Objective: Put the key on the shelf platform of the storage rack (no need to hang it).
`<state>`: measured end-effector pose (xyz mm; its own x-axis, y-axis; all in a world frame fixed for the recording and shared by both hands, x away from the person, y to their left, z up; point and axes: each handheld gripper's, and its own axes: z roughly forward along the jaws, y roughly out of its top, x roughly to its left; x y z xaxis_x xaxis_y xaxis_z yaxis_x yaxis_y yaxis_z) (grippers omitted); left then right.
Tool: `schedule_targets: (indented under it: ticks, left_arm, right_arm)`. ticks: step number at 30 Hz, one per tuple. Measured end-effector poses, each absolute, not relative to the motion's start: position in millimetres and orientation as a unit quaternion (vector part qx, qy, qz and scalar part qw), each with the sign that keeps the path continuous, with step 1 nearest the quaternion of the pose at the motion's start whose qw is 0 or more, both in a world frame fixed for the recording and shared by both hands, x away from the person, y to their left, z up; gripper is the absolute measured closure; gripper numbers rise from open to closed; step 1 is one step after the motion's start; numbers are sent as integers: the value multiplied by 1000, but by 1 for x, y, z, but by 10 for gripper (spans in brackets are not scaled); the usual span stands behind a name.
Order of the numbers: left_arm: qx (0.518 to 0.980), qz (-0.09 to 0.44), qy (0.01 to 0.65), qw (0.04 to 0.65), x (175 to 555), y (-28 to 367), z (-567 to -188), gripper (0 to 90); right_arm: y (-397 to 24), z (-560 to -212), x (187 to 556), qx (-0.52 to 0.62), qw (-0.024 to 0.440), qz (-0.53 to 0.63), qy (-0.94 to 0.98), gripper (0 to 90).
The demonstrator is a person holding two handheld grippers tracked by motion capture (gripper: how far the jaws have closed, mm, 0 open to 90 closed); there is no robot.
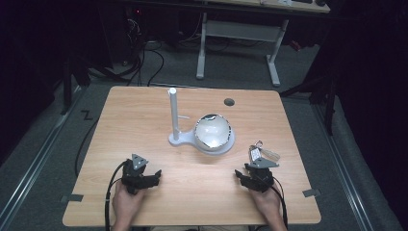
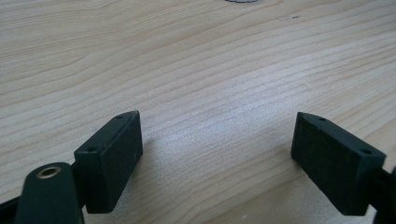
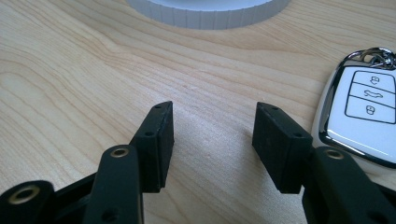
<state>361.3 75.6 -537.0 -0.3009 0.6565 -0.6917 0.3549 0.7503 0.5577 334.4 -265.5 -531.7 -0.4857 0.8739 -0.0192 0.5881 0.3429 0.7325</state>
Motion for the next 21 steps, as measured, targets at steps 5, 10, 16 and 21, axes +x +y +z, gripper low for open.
schedule_targets:
  ticks: [5, 10, 16, 21]
  left_arm:
    - [318, 151, 793, 498, 361, 75, -537, 169]
    - [319, 152, 792, 498, 361, 76, -537, 169]
    - [322, 153, 791, 498, 361, 76, -537, 169]
    - [325, 154, 789, 499, 361, 76, -537, 169]
  right_arm:
    - [-265, -532, 334, 459, 209, 340, 794, 464]
    - [-265, -532, 334, 457, 207, 340, 795, 451]
    - [-264, -532, 334, 456, 205, 339, 797, 429]
    - [-264, -532, 334, 457, 206, 340, 796, 429]
